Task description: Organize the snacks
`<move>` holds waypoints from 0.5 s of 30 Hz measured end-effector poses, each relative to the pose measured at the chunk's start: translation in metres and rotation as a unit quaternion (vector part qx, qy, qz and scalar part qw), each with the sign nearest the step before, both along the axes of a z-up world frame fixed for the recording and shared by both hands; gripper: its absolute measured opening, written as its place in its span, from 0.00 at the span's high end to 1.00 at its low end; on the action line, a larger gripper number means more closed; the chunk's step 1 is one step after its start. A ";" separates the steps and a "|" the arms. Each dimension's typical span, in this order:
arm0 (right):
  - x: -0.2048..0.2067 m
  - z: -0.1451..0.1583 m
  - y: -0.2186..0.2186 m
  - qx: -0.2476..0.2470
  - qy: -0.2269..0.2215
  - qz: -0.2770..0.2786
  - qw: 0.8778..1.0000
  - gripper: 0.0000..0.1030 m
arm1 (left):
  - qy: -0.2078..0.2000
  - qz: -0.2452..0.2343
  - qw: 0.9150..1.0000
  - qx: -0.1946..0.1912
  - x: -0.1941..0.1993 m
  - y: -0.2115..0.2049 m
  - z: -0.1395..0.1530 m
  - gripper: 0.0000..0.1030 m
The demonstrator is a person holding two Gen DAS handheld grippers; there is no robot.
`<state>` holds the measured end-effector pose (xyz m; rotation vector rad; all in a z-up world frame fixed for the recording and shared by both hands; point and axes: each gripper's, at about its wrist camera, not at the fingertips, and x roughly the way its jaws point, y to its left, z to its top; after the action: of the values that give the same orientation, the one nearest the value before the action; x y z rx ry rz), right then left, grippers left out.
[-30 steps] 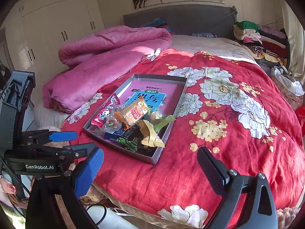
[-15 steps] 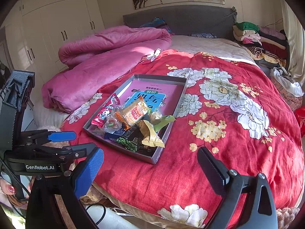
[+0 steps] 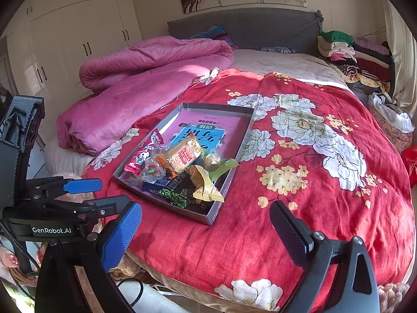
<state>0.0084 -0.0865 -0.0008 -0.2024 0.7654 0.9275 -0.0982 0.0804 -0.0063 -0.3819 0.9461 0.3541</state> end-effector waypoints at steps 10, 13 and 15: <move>0.000 0.000 0.000 0.001 0.001 0.000 1.000 0.04 | 0.003 -0.001 1.000 -0.003 0.000 -0.001 0.000 0.23; 0.000 0.000 0.000 0.000 0.000 -0.001 1.000 0.04 | 0.011 0.001 1.000 -0.015 0.004 0.002 -0.006 0.23; 0.002 0.000 -0.001 0.001 0.001 -0.003 1.000 0.04 | 0.010 0.003 1.000 -0.027 0.006 0.006 -0.008 0.23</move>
<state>0.0108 -0.0879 -0.0008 -0.1979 0.7663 0.9233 -0.0923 0.0866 -0.0146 -0.4309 0.9767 0.3381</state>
